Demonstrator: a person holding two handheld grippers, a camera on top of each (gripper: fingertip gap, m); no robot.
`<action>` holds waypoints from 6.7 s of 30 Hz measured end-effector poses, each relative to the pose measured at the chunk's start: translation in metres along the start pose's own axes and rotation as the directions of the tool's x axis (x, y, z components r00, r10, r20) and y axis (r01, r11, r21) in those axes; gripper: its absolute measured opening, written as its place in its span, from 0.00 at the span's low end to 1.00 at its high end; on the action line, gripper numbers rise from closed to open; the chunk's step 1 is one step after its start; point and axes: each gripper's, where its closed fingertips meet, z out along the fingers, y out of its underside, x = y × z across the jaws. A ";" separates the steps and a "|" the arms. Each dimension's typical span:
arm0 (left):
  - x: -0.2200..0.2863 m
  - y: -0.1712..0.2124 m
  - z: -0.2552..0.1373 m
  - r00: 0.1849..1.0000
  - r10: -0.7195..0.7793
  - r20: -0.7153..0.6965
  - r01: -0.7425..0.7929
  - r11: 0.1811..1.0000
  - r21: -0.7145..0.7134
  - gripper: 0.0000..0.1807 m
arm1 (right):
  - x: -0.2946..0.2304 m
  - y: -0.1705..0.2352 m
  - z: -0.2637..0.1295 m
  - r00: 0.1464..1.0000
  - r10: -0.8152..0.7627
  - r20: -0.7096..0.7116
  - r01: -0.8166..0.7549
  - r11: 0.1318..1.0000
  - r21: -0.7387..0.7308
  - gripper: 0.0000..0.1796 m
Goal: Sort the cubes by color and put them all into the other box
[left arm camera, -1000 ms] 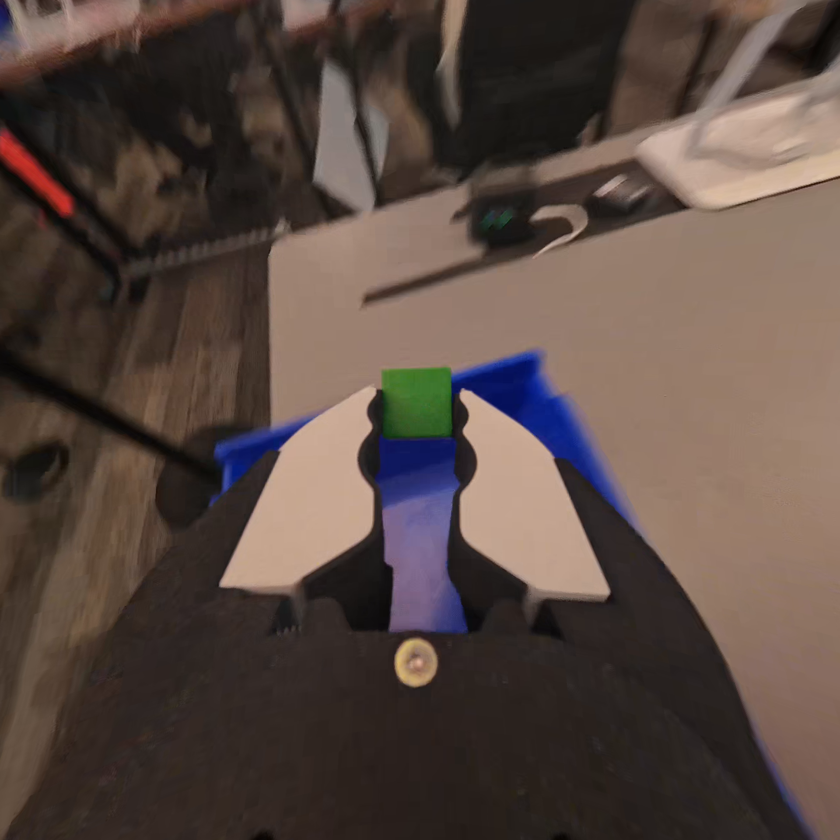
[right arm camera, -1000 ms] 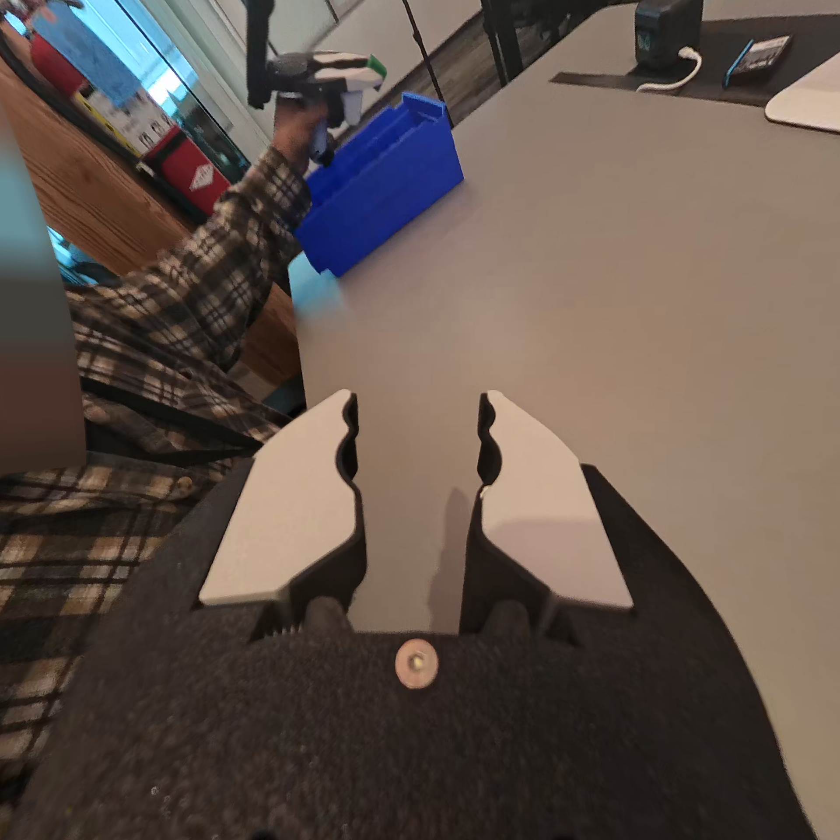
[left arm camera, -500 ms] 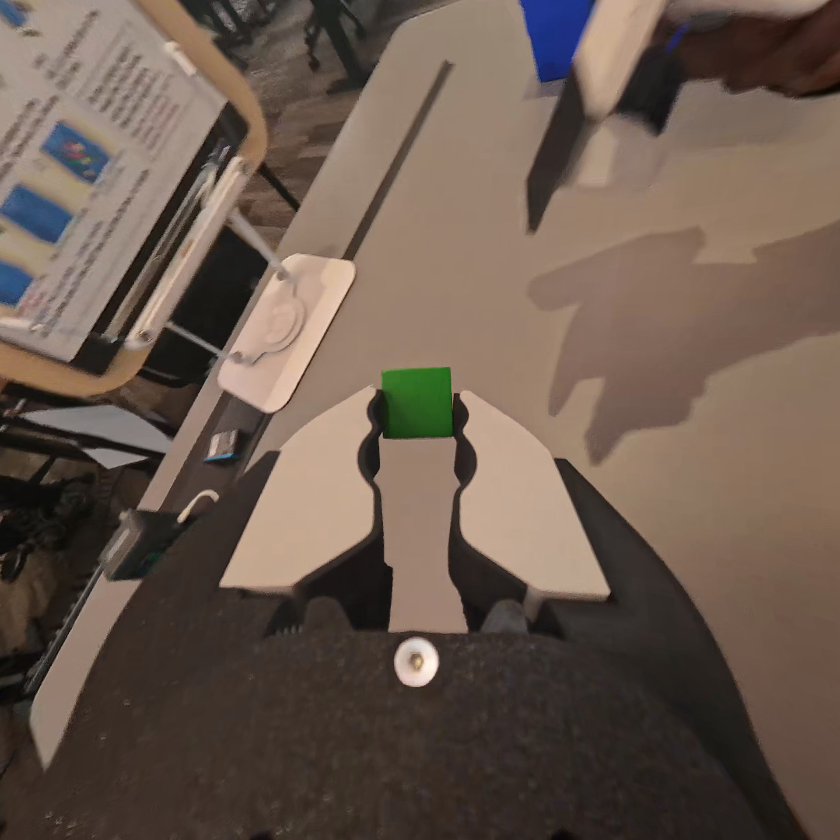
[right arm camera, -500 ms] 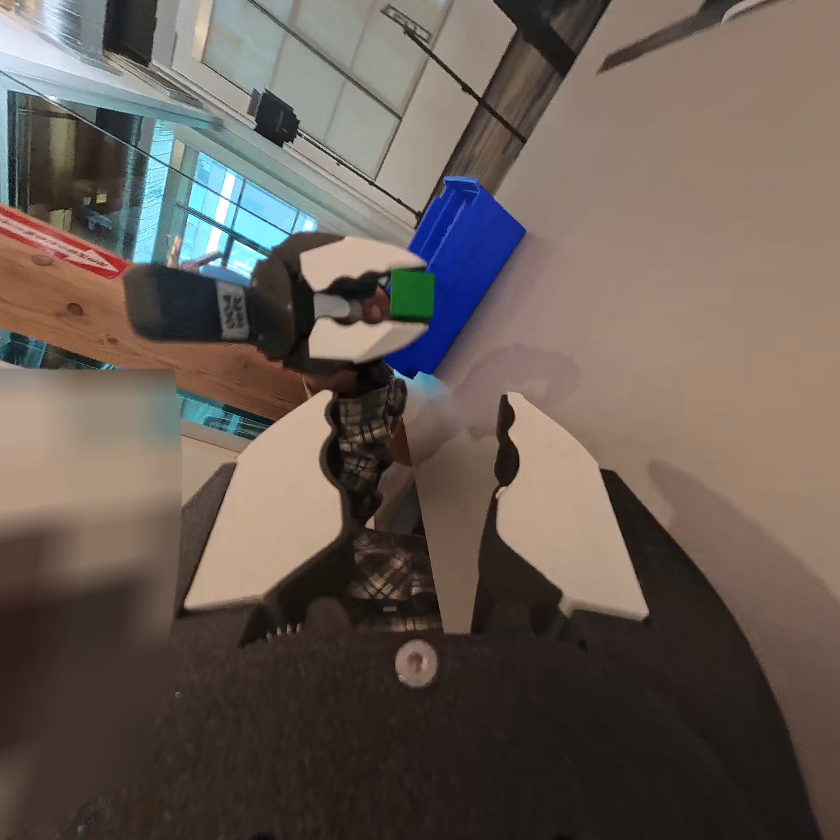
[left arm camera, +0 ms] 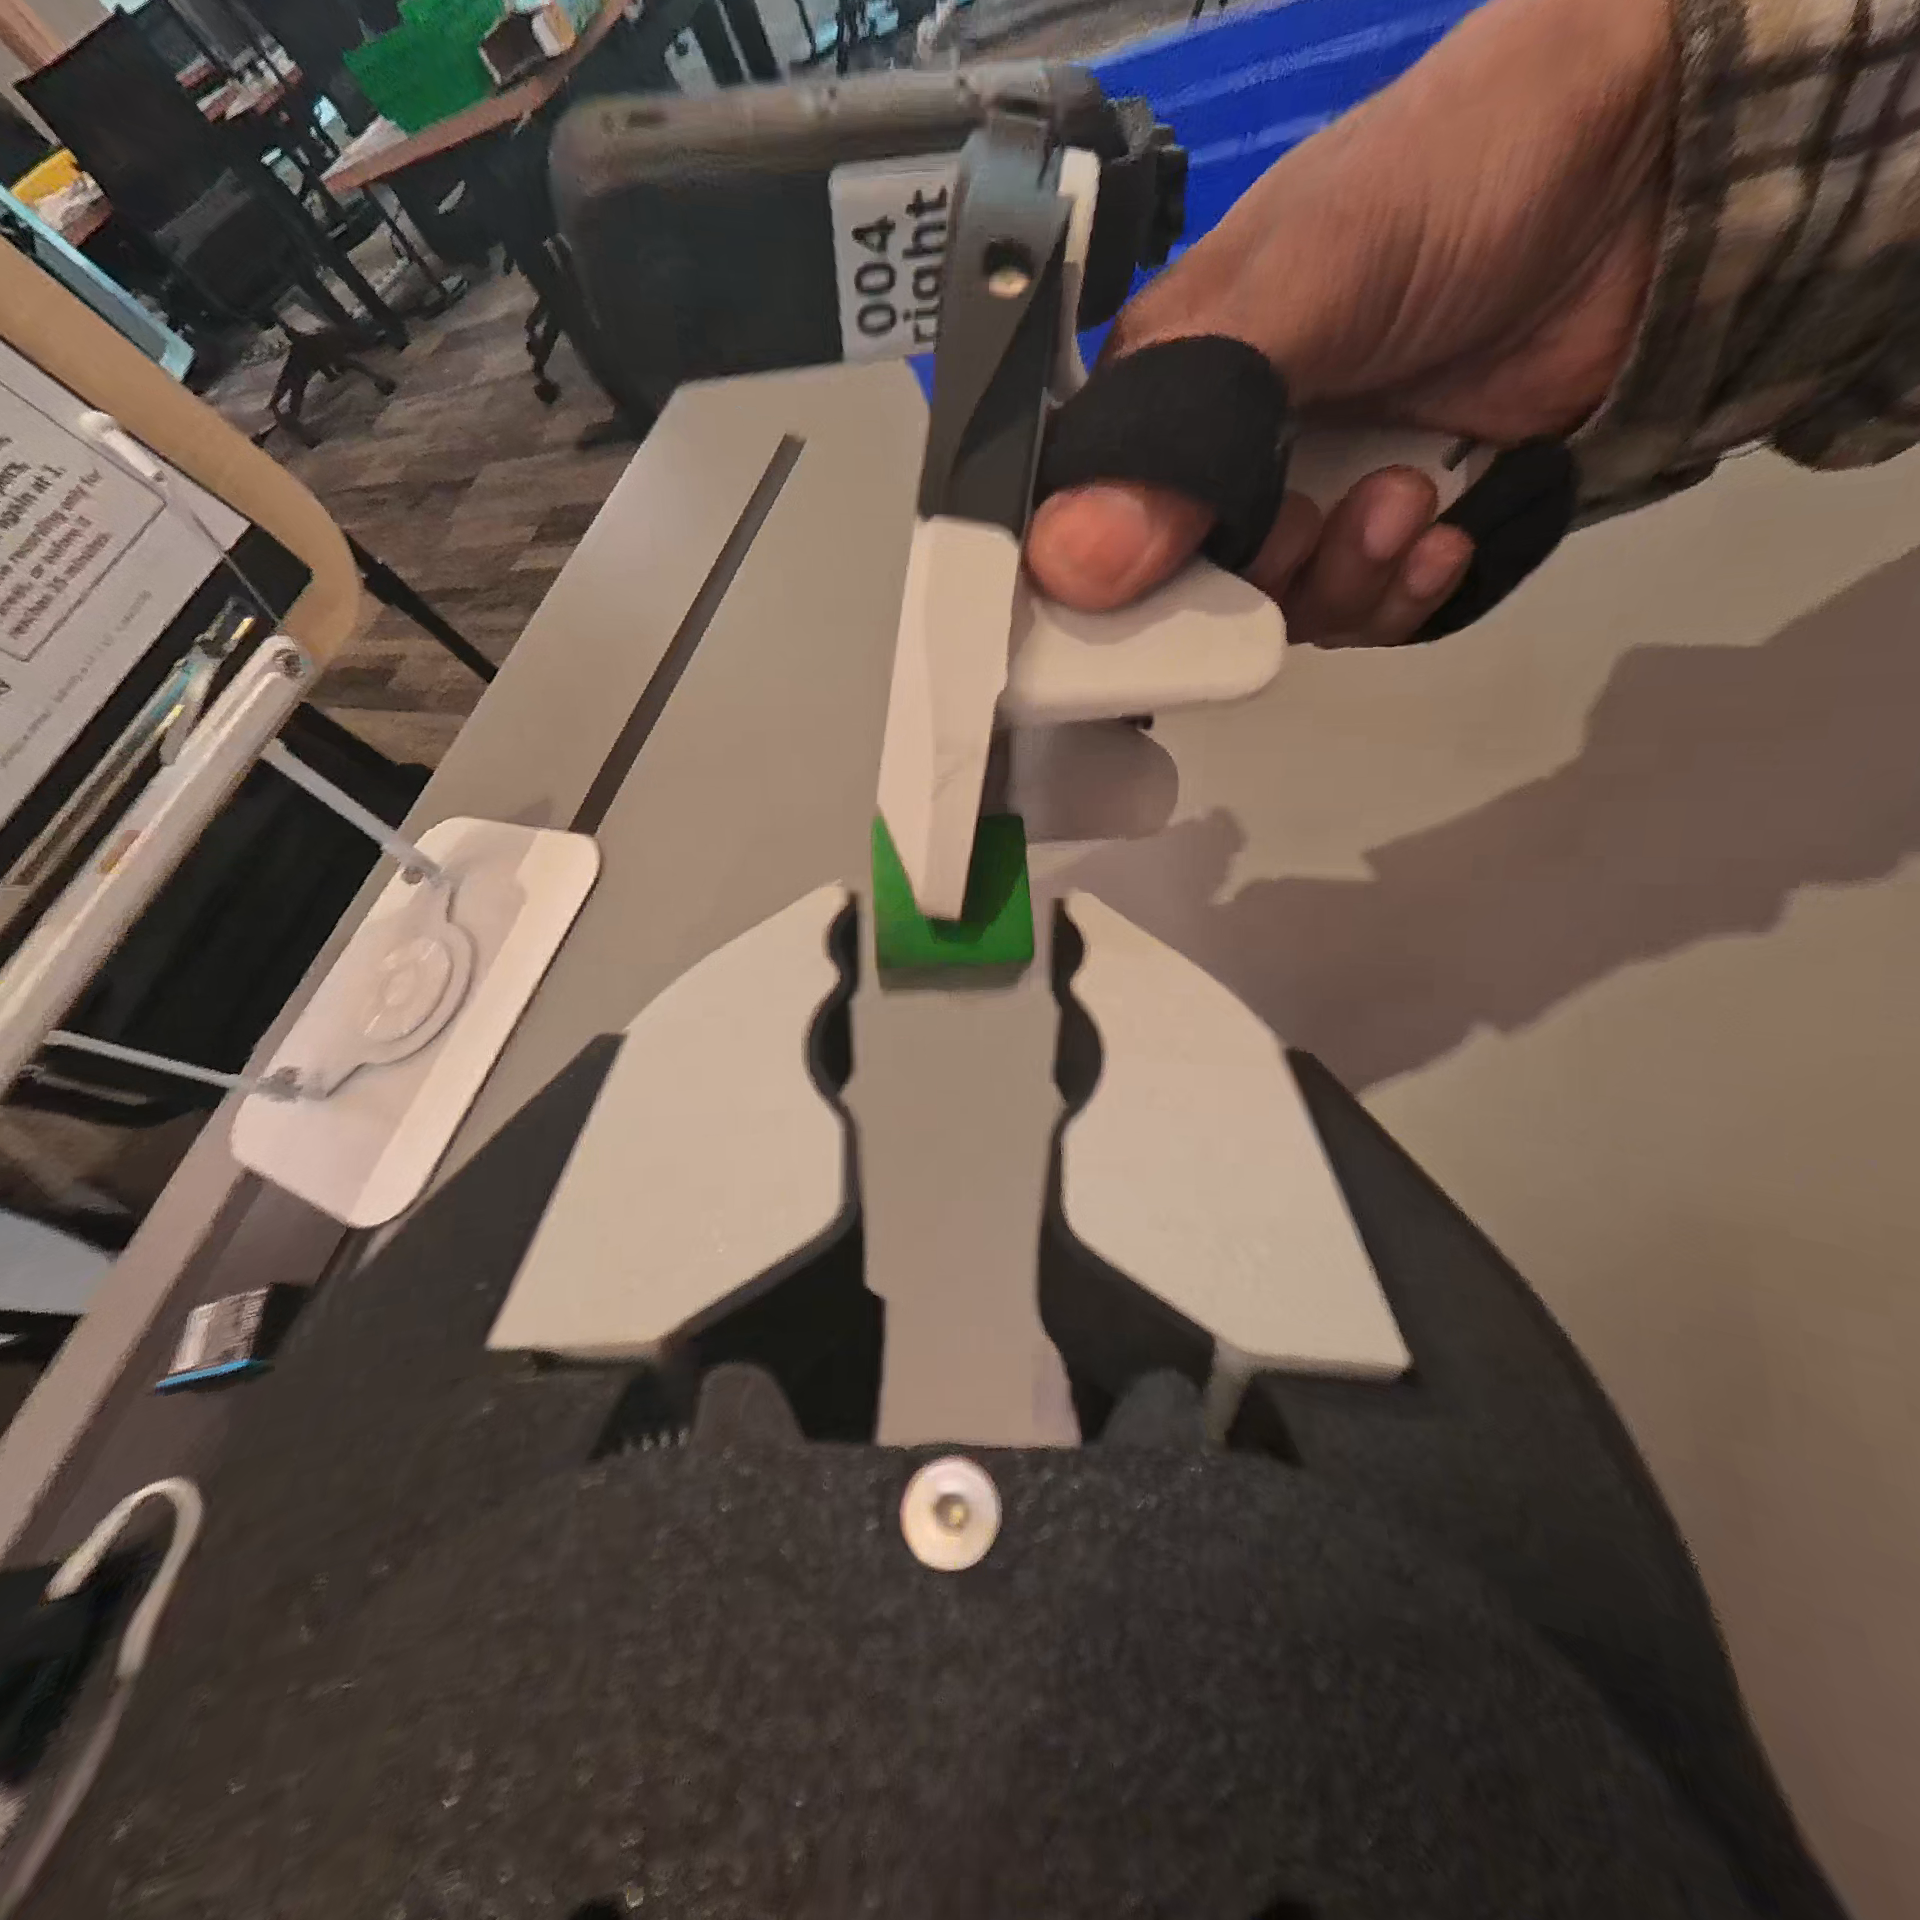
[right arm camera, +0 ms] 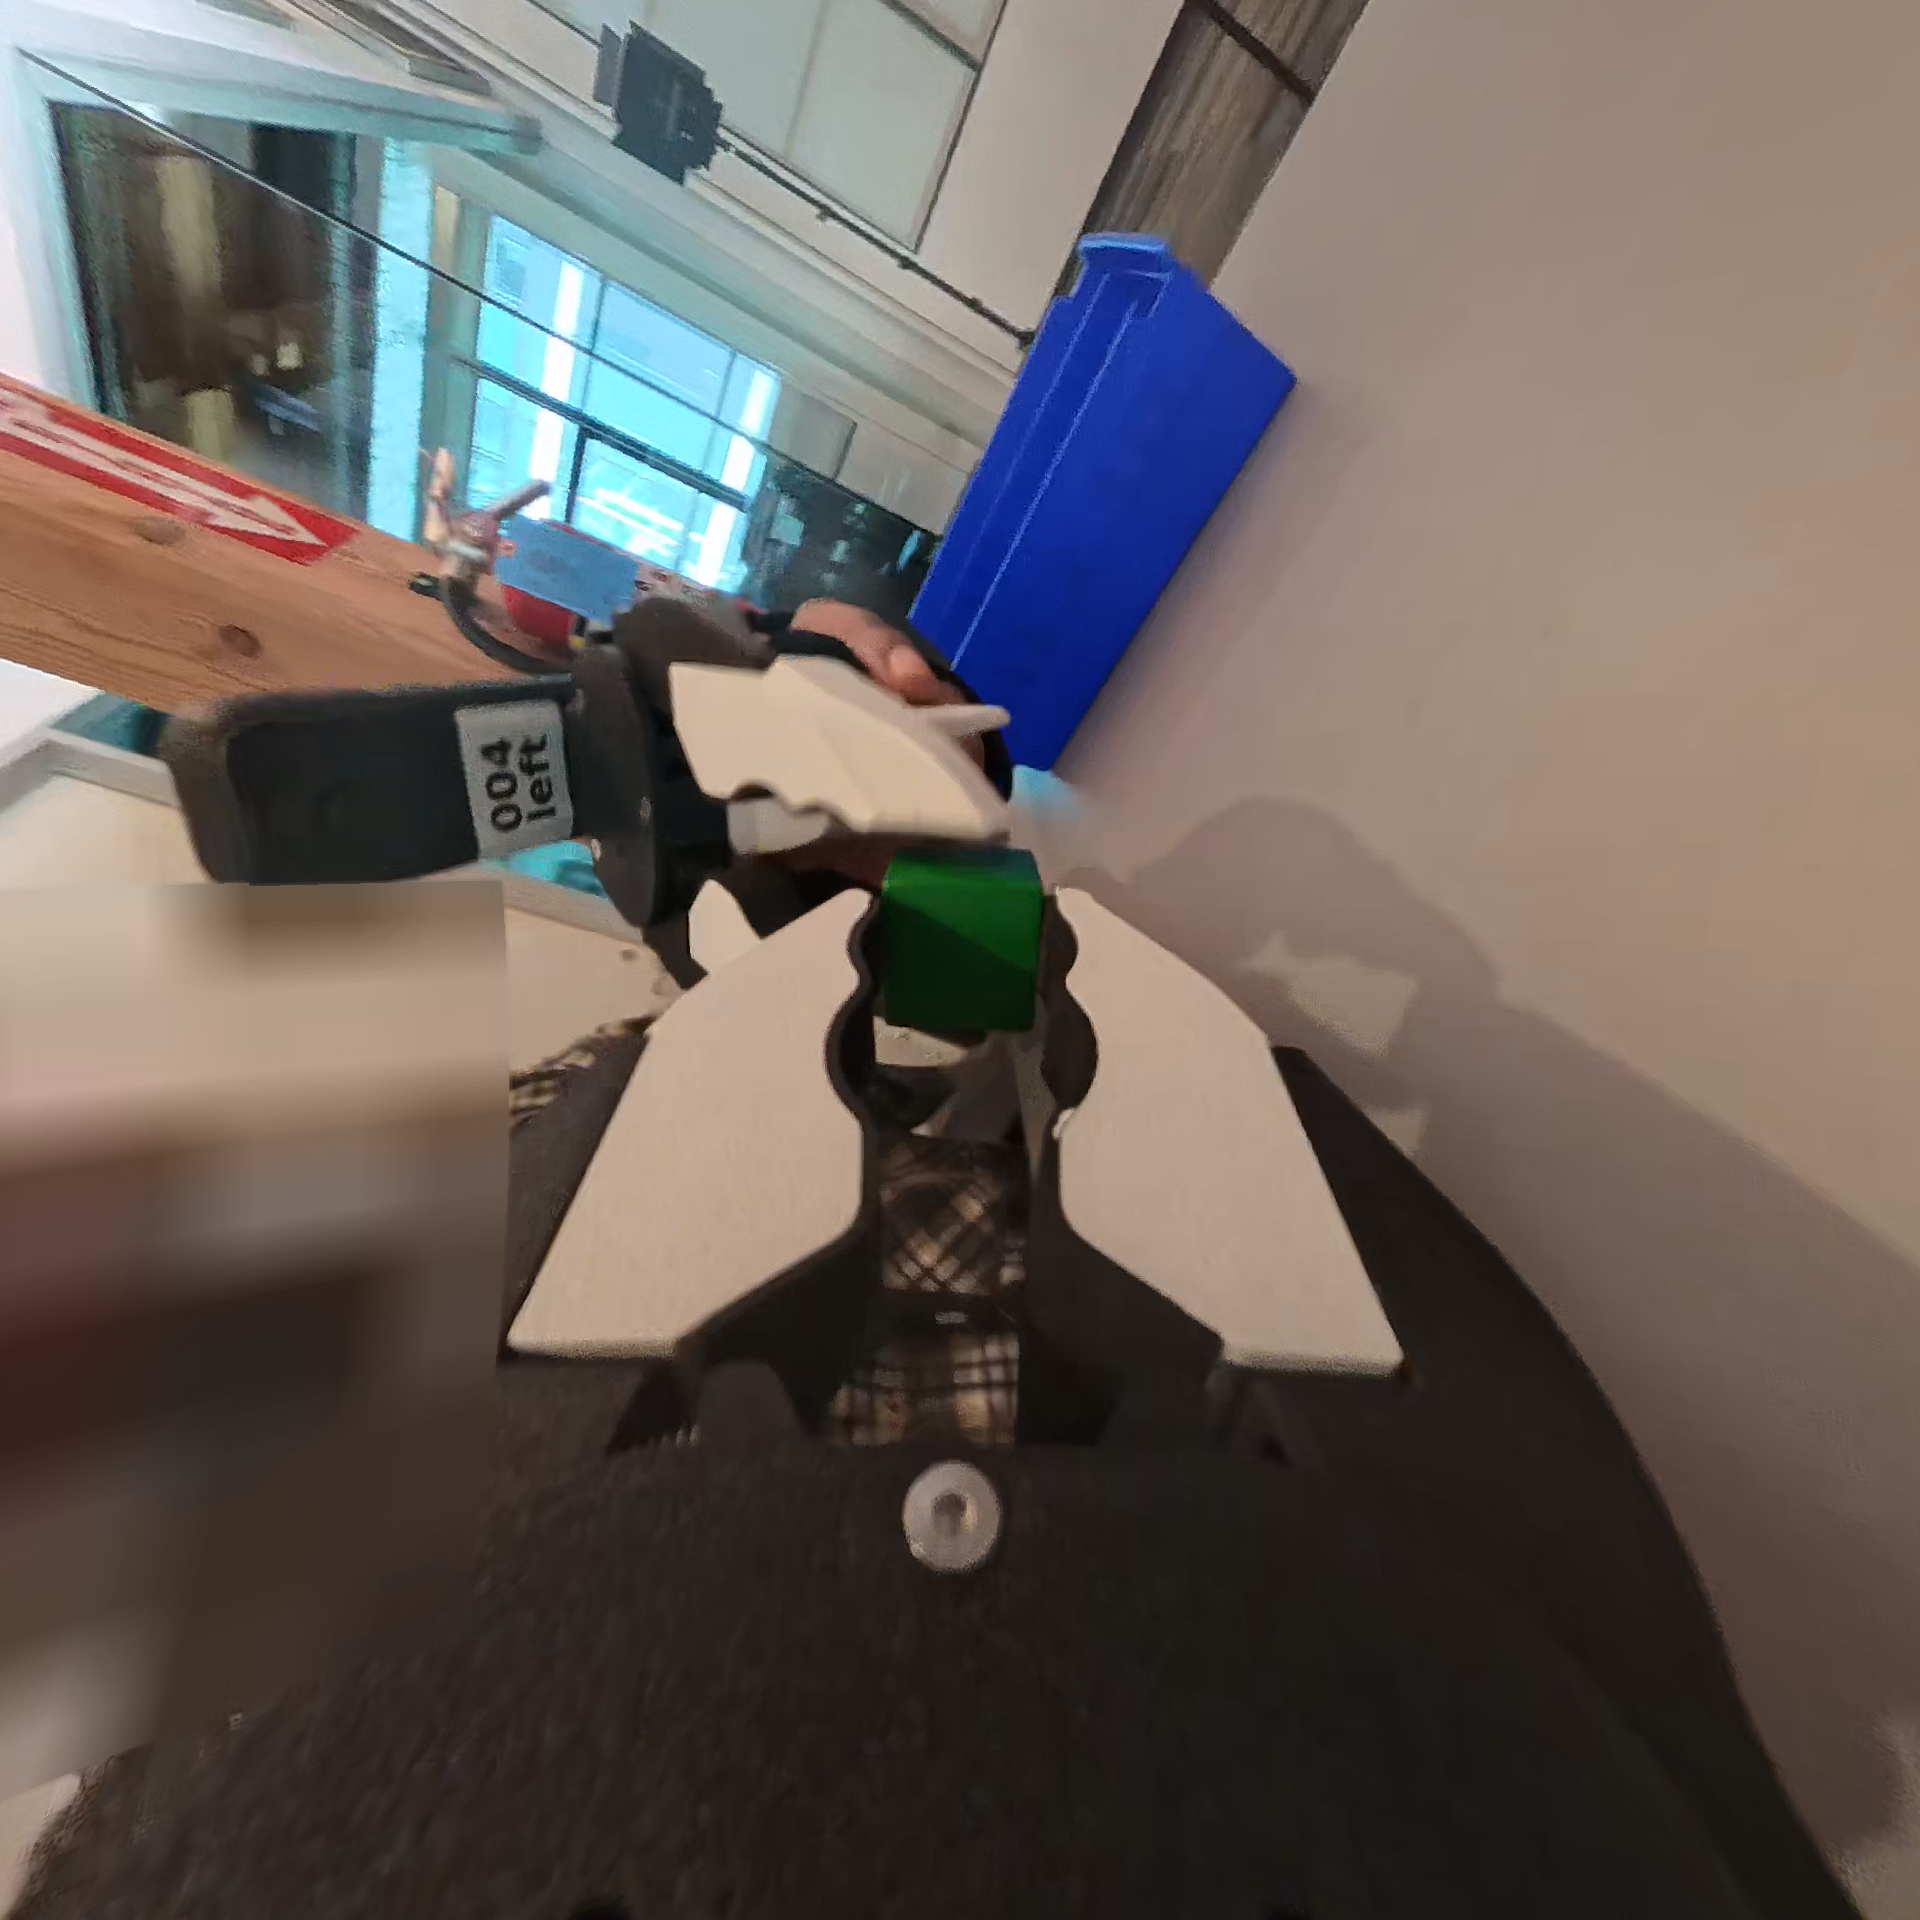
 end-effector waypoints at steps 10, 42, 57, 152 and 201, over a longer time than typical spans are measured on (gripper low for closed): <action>0.038 0.038 -0.018 0.909 -0.316 -0.271 0.339 0.940 0.040 0.51 | 0.049 0.039 -0.304 0.515 -0.207 -0.832 0.137 0.978 -0.158 0.15; -0.090 0.169 -0.288 0.872 -0.275 0.405 0.414 0.857 -0.307 0.43 | -0.008 0.066 -0.260 0.406 -0.529 -0.745 0.501 0.811 -0.303 0.32; -0.051 0.354 -0.395 0.490 -0.438 0.753 0.844 0.024 -0.535 0.33 | 0.056 0.048 -0.061 0.673 -0.671 -0.311 0.640 0.739 -0.210 0.28; -0.005 0.009 -0.024 0.993 -0.002 -0.118 0.065 0.846 0.530 0.12 | -0.001 0.000 0.021 0.960 0.106 0.259 -0.142 0.982 0.126 0.12; 0.025 0.035 -0.004 0.934 -0.181 -0.308 0.305 0.853 0.424 0.38 | 0.043 0.105 -0.462 0.233 0.017 -0.972 0.061 0.998 0.032 0.47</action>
